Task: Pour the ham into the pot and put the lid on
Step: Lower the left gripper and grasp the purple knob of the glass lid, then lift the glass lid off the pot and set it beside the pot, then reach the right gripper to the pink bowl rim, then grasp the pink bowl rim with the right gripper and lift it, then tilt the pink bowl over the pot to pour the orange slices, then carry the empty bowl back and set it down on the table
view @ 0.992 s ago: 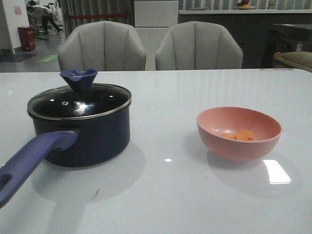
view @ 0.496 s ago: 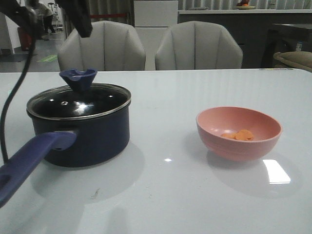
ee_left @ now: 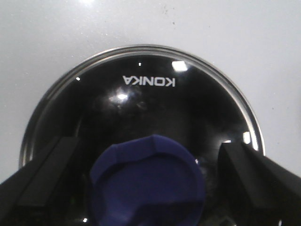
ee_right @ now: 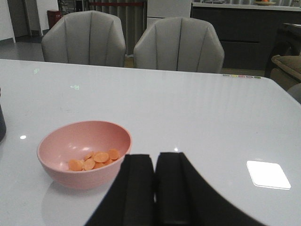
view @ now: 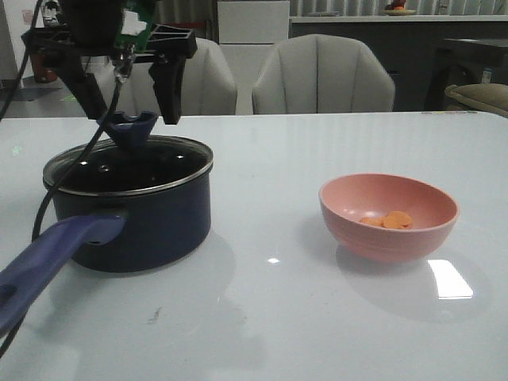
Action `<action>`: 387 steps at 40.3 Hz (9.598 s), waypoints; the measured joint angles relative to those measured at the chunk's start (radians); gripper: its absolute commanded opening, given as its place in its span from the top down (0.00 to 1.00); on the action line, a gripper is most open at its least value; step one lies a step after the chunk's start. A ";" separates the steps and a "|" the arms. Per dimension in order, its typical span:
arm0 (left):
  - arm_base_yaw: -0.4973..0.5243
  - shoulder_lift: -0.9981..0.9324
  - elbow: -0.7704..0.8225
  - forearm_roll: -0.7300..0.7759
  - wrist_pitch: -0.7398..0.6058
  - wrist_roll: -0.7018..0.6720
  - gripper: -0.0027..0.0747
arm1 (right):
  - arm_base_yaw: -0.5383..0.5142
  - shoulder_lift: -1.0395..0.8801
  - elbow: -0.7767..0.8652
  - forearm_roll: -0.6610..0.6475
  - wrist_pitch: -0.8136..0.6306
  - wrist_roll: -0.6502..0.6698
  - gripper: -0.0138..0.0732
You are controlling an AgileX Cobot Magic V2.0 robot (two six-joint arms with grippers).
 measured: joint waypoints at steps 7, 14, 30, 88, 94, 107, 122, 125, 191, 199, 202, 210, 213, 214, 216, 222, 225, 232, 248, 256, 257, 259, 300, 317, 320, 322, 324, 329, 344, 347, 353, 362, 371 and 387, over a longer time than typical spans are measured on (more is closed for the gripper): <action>0.000 0.043 -0.022 -0.021 0.028 -0.002 0.26 | 0.000 0.000 0.000 0.000 0.000 0.000 0.68; 0.000 0.054 -0.026 -0.017 0.044 -0.002 0.46 | 0.000 0.000 0.000 0.000 0.000 0.000 0.68; 0.000 0.061 -0.099 -0.023 0.112 0.001 0.52 | 0.000 0.000 0.000 0.000 0.000 0.000 0.68; 0.609 -0.128 0.552 -0.107 -0.309 0.297 0.47 | 0.000 0.000 0.000 0.000 0.000 0.000 0.68; 0.609 -0.116 0.552 -0.132 -0.323 0.305 0.30 | 0.000 0.000 0.000 0.000 0.000 0.000 0.68; 0.609 -0.095 0.552 -0.135 -0.326 0.307 0.22 | 0.000 0.000 0.000 0.000 0.000 0.000 0.68; 0.526 -0.160 0.514 -0.072 -0.232 0.309 0.23 | 0.000 0.000 0.000 0.000 0.000 0.000 0.68; 0.508 -0.210 0.514 -0.070 -0.218 0.309 0.23 | 0.000 0.000 0.000 0.000 0.000 0.000 0.68; 0.124 -1.869 1.312 -0.031 -0.510 0.310 0.23 | 0.000 0.121 -0.158 0.052 0.061 0.002 0.68; 0.124 -1.869 1.312 -0.034 -0.510 0.310 0.23 | 0.000 0.360 -0.282 0.059 0.211 0.002 0.68; 0.124 -1.869 1.312 -0.034 -0.510 0.310 0.23 | 0.000 0.419 -0.284 0.059 0.223 0.002 0.67; 0.124 -1.869 1.312 -0.034 -0.511 0.310 0.23 | 0.000 0.590 -0.344 0.104 0.223 0.002 0.38; 0.124 -1.869 1.312 -0.034 -0.512 0.310 0.23 | 0.000 0.690 -0.396 0.108 0.222 0.002 0.28; 0.124 -1.869 1.312 -0.034 -0.512 0.310 0.23 | 0.000 0.721 -0.417 0.114 0.222 0.002 0.27; 0.124 -1.869 1.312 -0.034 -0.512 0.310 0.23 | 0.000 0.807 -0.455 0.124 0.222 0.002 0.26; 0.124 -1.869 1.312 -0.034 -0.512 0.310 0.23 | 0.000 1.076 -0.593 0.143 0.218 0.002 0.28; 0.124 -1.869 1.312 -0.034 -0.512 0.310 0.23 | 0.000 1.197 -0.671 0.157 0.218 0.002 0.29; 0.124 -1.869 1.312 -0.034 -0.512 0.310 0.23 | 0.000 1.478 -0.842 0.185 0.261 0.002 0.29; 0.124 -1.869 1.312 -0.034 -0.512 0.310 0.23 | 0.002 1.819 -1.112 0.201 0.435 0.002 0.67; 0.124 -1.869 1.312 -0.034 -0.512 0.310 0.23 | 0.003 1.816 -1.122 0.204 0.414 -0.006 0.67; 0.124 -1.869 1.312 -0.034 -0.512 0.310 0.23 | 0.003 1.816 -1.122 0.204 0.415 -0.007 0.67; 0.124 -1.869 1.312 -0.034 -0.512 0.310 0.23 | 0.003 1.816 -1.132 0.204 0.419 -0.016 0.67; 0.124 -1.869 1.312 -0.034 -0.512 0.310 0.23 | 0.437 1.863 -1.219 0.059 -0.673 -0.269 0.68; 0.124 -1.869 1.312 -0.034 -0.512 0.310 0.23 | 0.574 1.980 -1.219 0.179 -0.909 -1.024 0.68; 0.124 -1.869 1.312 -0.034 -0.512 0.310 0.23 | 0.589 2.019 -1.219 0.183 -0.989 -1.137 0.68; 0.124 -1.869 1.312 -0.034 -0.512 0.310 0.23 | 0.596 2.042 -1.219 0.185 -1.039 -1.190 0.68; 0.124 -1.869 1.312 -0.034 -0.512 0.310 0.23 | 0.603 2.073 -1.219 0.185 -1.098 -1.252 0.68; 0.124 -1.869 1.312 -0.034 -0.512 0.310 0.23 | 0.616 2.123 -1.219 0.185 -1.172 -1.376 0.68; 0.124 -1.869 1.312 -0.034 -0.512 0.310 0.23 | 0.621 2.140 -1.219 0.194 -1.200 -1.332 0.68; 0.124 -1.869 1.312 -0.034 -0.512 0.310 0.23 | 0.621 2.140 -1.222 0.212 -1.200 -1.300 0.68; 0.124 -1.869 1.312 -0.034 -0.512 0.310 0.23 | 0.622 2.116 -1.225 0.306 -1.200 -1.121 0.68; 0.124 -1.869 1.312 -0.034 -0.512 0.310 0.23 | 0.621 1.977 -1.225 0.445 -0.975 -0.732 0.68; 0.124 -1.869 1.312 -0.034 -0.512 0.310 0.23 | 0.610 1.785 -1.225 0.570 -0.500 -0.630 0.68; 0.124 -1.869 1.312 -0.034 -0.512 0.310 0.23 | 0.262 1.565 -1.225 0.614 0.227 -0.679 0.68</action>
